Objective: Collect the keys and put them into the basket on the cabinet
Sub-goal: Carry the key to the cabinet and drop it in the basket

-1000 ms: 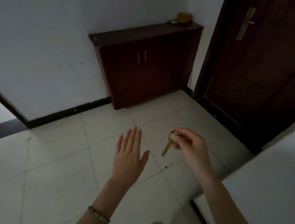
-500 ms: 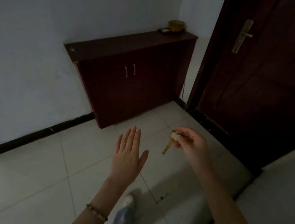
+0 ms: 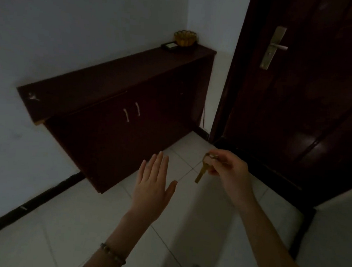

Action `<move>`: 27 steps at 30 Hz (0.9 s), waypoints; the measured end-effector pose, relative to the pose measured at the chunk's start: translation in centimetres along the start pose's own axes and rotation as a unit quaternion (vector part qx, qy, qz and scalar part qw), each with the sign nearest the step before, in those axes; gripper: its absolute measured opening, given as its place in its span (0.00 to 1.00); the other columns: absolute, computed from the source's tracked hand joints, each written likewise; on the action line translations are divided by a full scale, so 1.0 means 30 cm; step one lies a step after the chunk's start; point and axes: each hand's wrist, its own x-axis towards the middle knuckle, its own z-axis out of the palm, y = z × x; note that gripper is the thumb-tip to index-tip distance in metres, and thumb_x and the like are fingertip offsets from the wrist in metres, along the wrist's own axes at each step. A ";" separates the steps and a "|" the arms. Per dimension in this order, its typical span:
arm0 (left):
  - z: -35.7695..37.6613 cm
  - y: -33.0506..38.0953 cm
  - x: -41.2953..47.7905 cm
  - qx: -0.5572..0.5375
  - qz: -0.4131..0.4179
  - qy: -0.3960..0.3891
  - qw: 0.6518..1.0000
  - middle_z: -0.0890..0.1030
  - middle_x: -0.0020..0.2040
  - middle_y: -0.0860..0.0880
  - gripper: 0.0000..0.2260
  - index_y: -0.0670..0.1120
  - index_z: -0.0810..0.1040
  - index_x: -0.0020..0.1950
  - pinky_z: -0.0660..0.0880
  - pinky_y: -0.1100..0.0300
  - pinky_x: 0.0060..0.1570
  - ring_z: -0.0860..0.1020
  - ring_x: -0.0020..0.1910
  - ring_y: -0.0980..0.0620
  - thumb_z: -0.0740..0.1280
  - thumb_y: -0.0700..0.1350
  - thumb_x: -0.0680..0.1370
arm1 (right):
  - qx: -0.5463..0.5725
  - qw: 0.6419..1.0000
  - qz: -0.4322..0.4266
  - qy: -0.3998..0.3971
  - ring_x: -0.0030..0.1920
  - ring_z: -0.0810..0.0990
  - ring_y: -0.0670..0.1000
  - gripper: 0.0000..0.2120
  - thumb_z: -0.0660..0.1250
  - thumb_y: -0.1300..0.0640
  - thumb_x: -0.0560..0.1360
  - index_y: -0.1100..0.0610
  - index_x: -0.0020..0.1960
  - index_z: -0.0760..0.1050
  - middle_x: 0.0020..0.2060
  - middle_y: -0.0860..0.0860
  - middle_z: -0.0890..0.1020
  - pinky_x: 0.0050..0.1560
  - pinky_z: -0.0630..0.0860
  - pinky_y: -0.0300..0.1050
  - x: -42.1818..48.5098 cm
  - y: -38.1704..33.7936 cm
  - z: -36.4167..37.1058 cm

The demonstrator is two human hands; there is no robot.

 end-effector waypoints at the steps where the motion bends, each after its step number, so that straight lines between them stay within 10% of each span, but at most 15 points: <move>1: 0.019 -0.017 0.050 -0.005 0.002 -0.002 1.000 0.67 0.71 0.39 0.29 0.38 0.62 0.71 0.56 0.41 0.69 0.64 0.70 0.41 0.52 0.56 0.77 | -0.003 1.000 0.000 0.005 0.37 0.81 0.47 0.07 0.69 0.61 0.71 0.50 0.45 0.80 0.39 0.53 0.82 0.38 0.79 0.36 0.050 0.007 0.004; 20: 0.355 -0.083 1.280 0.001 0.006 0.024 1.000 0.68 0.70 0.38 0.29 0.37 0.64 0.70 0.56 0.40 0.68 0.64 0.70 0.40 0.66 0.52 0.75 | 0.001 1.000 -0.007 0.009 0.37 0.81 0.47 0.08 0.68 0.64 0.71 0.54 0.48 0.79 0.40 0.56 0.82 0.41 0.81 0.40 1.314 0.021 -0.074; 27: 0.443 -0.136 1.616 -0.002 -0.009 0.021 1.000 0.68 0.70 0.39 0.28 0.39 0.63 0.71 0.56 0.42 0.69 0.64 0.70 0.41 0.56 0.55 0.77 | -0.005 1.000 0.003 0.005 0.39 0.81 0.53 0.08 0.68 0.65 0.71 0.55 0.47 0.79 0.41 0.58 0.82 0.44 0.80 0.48 1.669 0.043 -0.064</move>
